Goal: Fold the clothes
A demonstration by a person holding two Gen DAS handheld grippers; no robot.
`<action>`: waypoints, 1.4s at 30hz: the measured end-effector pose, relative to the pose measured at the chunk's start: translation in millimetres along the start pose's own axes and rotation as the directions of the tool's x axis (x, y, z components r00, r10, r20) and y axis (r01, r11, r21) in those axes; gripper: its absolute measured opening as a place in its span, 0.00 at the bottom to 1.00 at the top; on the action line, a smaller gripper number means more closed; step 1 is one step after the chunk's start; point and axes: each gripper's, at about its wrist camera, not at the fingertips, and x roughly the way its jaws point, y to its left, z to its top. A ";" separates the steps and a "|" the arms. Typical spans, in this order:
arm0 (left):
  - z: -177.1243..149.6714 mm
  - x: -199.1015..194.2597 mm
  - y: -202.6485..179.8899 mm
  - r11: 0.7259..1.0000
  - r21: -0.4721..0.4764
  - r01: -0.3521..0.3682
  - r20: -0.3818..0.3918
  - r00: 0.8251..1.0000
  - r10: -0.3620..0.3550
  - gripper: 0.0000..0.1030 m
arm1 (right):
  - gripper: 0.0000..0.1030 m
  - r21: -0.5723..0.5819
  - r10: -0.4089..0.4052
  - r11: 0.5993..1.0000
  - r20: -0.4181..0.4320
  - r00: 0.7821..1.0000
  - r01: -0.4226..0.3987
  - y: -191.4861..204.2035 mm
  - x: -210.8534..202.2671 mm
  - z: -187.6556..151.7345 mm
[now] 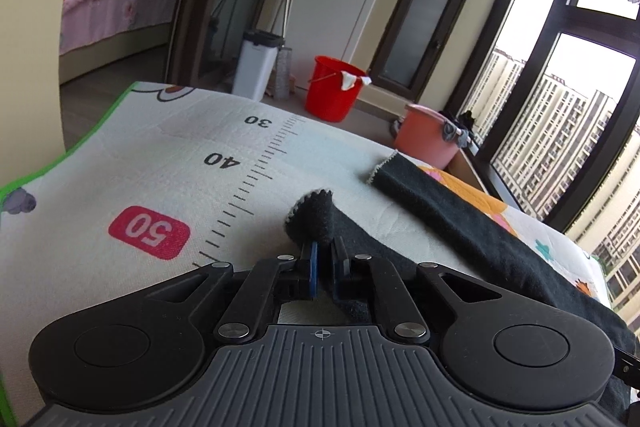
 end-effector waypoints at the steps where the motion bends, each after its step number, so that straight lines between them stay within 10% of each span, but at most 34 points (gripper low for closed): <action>1: -2.4 -8.6 5.9 1.000 -0.006 -0.004 0.000 1.000 0.004 0.07 | 0.97 -0.009 0.000 1.000 -0.002 1.000 0.000 2.2 0.1 0.9; 6: -10.0 -32.3 25.1 0.999 0.000 -0.055 -0.007 0.998 0.055 0.12 | 0.98 -0.152 0.092 0.983 -0.046 0.995 -0.098 33.2 2.9 19.0; 10: 6.8 -42.2 39.9 0.991 -0.102 -0.089 0.066 0.993 0.096 0.44 | 1.00 -0.199 0.066 0.978 0.015 0.998 -0.061 39.9 -2.6 29.9; 11: 11.2 -42.7 41.9 0.989 -0.121 -0.080 0.077 0.993 0.090 0.58 | 1.00 -0.202 0.037 0.979 0.035 0.999 -0.029 37.4 -5.5 31.4; 22: 79.5 73.8 -33.3 0.982 0.131 0.139 -0.081 0.988 -0.129 0.91 | 1.00 0.047 -0.116 0.993 0.089 0.989 0.112 -22.0 -18.5 8.6; 28: 70.5 155.7 -64.3 0.985 0.133 0.113 -0.238 0.968 -0.079 0.91 | 1.00 0.073 -0.093 0.994 0.086 0.992 0.087 -28.0 -15.8 7.0; 33: 50.5 169.3 -92.1 0.958 0.278 0.066 -0.213 0.977 -0.005 0.88 | 1.00 0.115 -0.076 0.991 0.077 0.994 0.067 -34.4 -14.6 7.2; 38: 39.2 164.8 -110.4 0.936 0.341 0.088 -0.193 0.981 -0.022 0.20 | 1.00 0.121 -0.071 0.991 0.068 0.995 0.063 -34.5 -12.7 7.0; 42: 36.0 156.5 -109.6 0.936 0.336 0.105 -0.176 0.983 -0.047 0.08 | 1.00 0.125 -0.069 0.990 0.062 0.996 0.061 -35.1 -11.6 6.8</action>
